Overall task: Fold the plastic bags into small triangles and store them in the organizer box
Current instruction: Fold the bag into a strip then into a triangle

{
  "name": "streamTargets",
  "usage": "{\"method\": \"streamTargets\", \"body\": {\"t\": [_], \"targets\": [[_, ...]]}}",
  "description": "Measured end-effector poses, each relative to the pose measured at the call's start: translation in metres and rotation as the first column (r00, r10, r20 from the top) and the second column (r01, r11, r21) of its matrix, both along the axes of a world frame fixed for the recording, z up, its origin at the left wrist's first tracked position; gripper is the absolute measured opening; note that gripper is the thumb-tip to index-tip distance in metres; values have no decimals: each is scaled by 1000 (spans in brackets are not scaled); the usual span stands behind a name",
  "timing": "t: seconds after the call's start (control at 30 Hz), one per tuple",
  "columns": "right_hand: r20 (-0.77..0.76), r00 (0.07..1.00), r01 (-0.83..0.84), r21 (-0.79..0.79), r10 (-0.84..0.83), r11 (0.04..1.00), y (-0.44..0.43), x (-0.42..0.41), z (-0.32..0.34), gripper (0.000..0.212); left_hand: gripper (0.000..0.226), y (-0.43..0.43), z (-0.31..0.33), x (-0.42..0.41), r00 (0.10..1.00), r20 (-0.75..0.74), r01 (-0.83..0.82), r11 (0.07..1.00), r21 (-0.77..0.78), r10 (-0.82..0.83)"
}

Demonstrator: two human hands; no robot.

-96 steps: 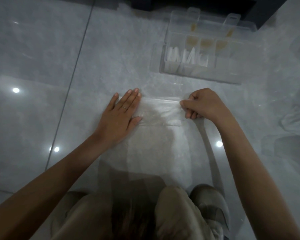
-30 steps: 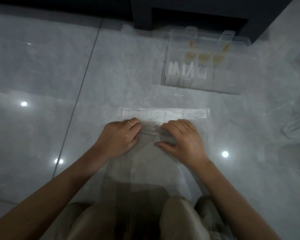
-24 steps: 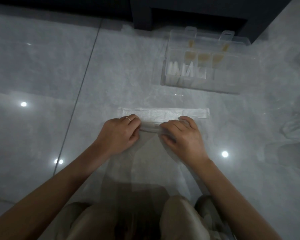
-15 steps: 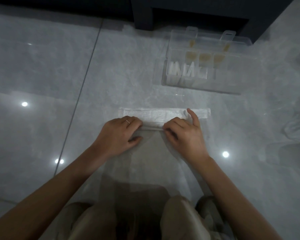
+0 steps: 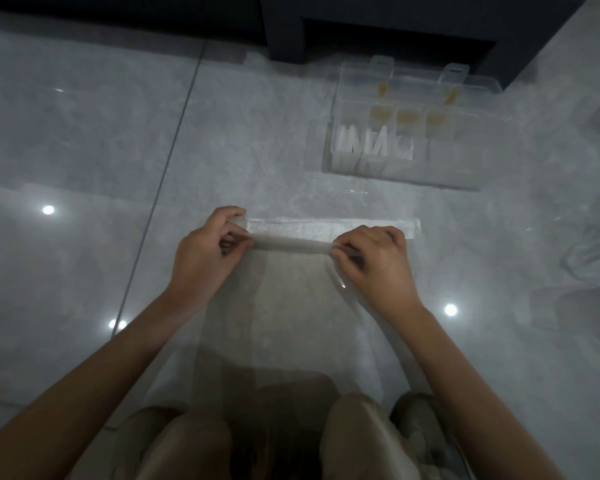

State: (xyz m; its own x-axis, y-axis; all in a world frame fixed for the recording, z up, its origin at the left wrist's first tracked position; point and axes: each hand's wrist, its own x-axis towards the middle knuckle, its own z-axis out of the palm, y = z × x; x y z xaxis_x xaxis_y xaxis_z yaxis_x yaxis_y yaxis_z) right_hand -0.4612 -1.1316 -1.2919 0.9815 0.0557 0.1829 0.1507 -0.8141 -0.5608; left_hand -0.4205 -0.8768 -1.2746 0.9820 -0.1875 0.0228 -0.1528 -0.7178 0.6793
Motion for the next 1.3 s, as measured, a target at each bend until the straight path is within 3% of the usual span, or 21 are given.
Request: {"method": "streamTargets", "body": {"t": [0.17, 0.33, 0.5, 0.63, 1.17, 1.23, 1.3], "targets": [[-141, 971, 205, 98, -191, 974, 2, 6, 9, 13, 34, -4, -1, 9, 991, -109, -77, 997, -32, 73], [-236, 918, 357, 136, -319, 924, -1, 13, 12, 16, 26, -9, -6, 11, 992, -50, -109, 993, 47, 111], [-297, 887, 395, 92, -353, 914, 0, 18, 14, 17, 27, -13, -12, 11, 999, -26, -45, 999, 7, 45], [-328, 859, 421, 13, -394, 907, 1, 25, 15, 16, 24, -16, -13, 10, 1000, -8, -14, 997, 76, 15], [-377, 803, 497, -6, -462, 868, 4, 31, 17, 17, 26, -22, -15, 9, 984, 86, -167, 974, 152, 155], [-378, 799, 503, -5, -468, 864, 4, 31, 17, 17, 32, -21, -17, 10, 979, 199, -87, 962, 257, 35], [-379, 797, 505, -8, -470, 863, 4, 31, 18, 17, 41, -19, -20, 6, 939, 249, 116, 900, 420, -237]]}}
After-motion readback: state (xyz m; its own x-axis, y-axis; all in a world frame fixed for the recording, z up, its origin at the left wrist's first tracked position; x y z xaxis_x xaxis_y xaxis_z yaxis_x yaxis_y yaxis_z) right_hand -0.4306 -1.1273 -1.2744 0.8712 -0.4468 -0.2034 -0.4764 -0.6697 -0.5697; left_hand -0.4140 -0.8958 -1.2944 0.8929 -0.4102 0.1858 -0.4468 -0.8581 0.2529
